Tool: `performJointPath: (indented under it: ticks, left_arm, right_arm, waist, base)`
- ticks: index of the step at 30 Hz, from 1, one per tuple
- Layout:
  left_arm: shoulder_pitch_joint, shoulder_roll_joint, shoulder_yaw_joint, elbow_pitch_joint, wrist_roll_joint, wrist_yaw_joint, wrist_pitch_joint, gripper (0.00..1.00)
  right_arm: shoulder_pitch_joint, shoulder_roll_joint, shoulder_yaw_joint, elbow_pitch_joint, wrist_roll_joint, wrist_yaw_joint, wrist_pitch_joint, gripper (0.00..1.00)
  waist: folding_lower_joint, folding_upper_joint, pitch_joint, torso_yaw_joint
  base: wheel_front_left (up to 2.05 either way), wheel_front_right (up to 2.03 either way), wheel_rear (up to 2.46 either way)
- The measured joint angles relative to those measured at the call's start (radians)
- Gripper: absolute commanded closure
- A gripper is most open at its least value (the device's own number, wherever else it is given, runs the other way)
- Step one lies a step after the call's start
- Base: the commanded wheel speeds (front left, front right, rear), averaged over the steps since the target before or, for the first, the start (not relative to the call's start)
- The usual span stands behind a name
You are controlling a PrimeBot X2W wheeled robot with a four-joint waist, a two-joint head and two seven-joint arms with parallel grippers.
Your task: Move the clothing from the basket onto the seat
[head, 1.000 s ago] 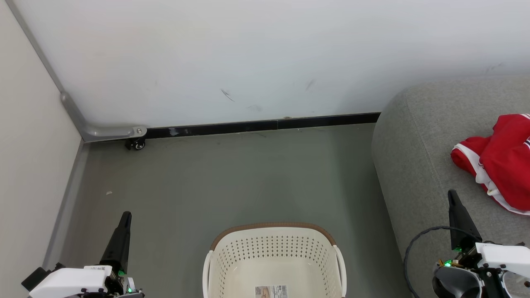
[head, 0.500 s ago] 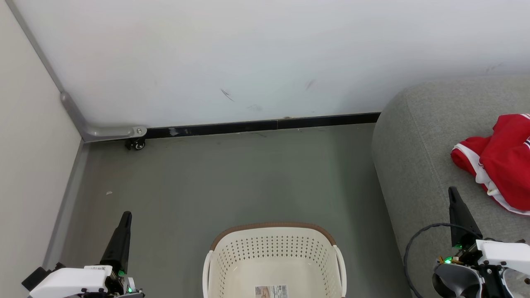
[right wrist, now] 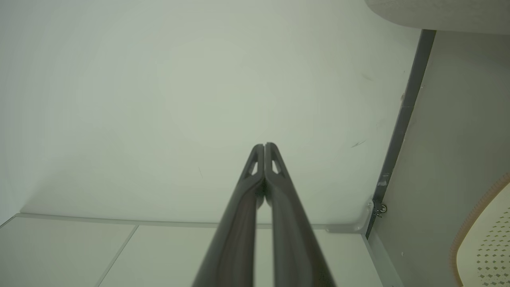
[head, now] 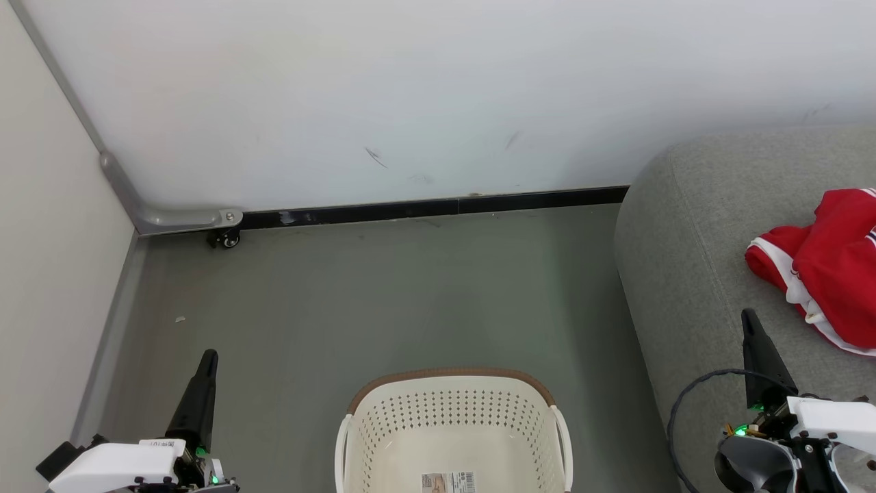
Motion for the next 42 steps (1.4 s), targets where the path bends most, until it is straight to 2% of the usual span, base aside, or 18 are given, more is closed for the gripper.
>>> performJointPath:
  ticks: [42]
  left_arm:
    - [0.000, 0.000, -0.001, -0.001, 0.000, 0.000, 0.000, 1.00]
  right_arm:
    - [0.000, 0.002, -0.003, 0.000, -0.002, 0.000, 0.006, 1.00]
  waist:
    - [-0.0001, 0.0000, 0.000, 0.000]
  base:
    - [0.00, 0.00, 0.00]
